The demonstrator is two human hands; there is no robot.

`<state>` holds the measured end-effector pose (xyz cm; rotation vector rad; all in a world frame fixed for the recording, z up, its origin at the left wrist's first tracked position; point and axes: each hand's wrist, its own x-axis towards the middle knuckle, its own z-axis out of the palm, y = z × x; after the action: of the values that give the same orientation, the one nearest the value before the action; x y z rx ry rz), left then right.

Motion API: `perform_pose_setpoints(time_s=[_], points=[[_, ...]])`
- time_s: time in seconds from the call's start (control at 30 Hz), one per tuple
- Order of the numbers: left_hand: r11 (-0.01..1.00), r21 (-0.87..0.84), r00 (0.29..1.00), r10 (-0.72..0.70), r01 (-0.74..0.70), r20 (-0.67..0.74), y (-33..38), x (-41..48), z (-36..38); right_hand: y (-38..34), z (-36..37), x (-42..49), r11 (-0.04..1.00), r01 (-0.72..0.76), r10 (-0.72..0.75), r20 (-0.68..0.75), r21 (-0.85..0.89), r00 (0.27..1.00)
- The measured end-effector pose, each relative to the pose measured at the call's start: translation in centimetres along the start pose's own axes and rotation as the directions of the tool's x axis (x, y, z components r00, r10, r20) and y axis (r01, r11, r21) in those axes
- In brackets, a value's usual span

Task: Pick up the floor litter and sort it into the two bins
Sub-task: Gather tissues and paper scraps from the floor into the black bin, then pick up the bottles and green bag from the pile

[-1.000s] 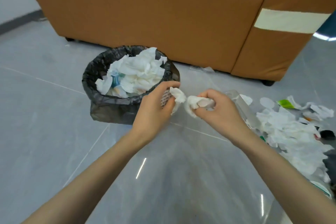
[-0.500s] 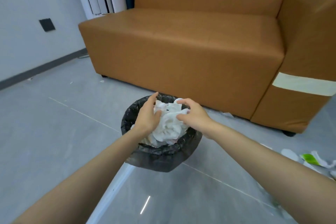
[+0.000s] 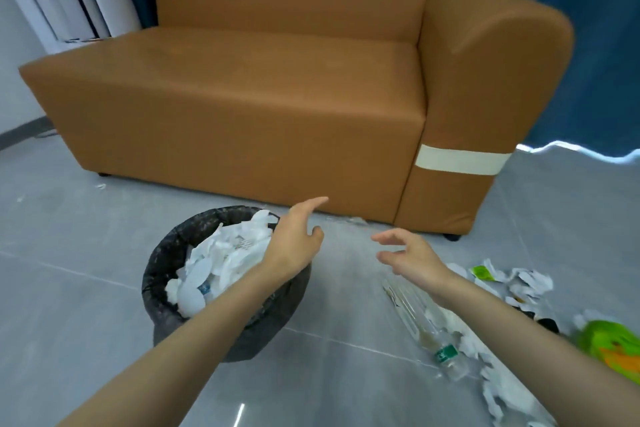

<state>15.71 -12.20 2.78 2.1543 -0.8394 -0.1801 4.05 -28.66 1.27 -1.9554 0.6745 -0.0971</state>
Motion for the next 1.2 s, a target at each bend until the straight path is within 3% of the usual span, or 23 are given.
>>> perform_pose_setpoints(time_s=[0.27, 0.57, 0.7, 0.9, 1.2], points=[[0.998, -0.028, 0.975, 0.068, -0.064, 0.211, 4.2, 2.0, 10.8, 9.4, -5.9, -2.2, 0.969, -0.224, 0.211, -0.124, -0.103, 0.970], [0.995, 0.049, 0.903, 0.054, -0.083, 0.427, 3.3, 0.7, 19.5, 20.7, -2.7, -2.0, 0.799, -0.489, 0.492, -0.086, -0.349, 0.866], [0.992, 0.071, 0.874, 0.059, -0.106, 0.483, 2.7, 0.8, 20.8, 23.8, -1.1, -2.0, 0.777, -0.508, 0.496, -0.135, -0.372, 0.858], [0.987, 0.080, 0.839, 0.073, -0.137, 0.539, 2.9, 1.8, 21.7, 23.9, -1.0, -2.2, 0.818, -0.505, 0.482, -0.150, -0.274, 0.863], [0.963, 0.029, 0.753, 0.190, -0.267, 0.630, 10.3, 4.1, 23.0, 18.5, -9.7, -5.4, 0.872, -0.451, 0.422, -0.172, -0.190, 0.890]])
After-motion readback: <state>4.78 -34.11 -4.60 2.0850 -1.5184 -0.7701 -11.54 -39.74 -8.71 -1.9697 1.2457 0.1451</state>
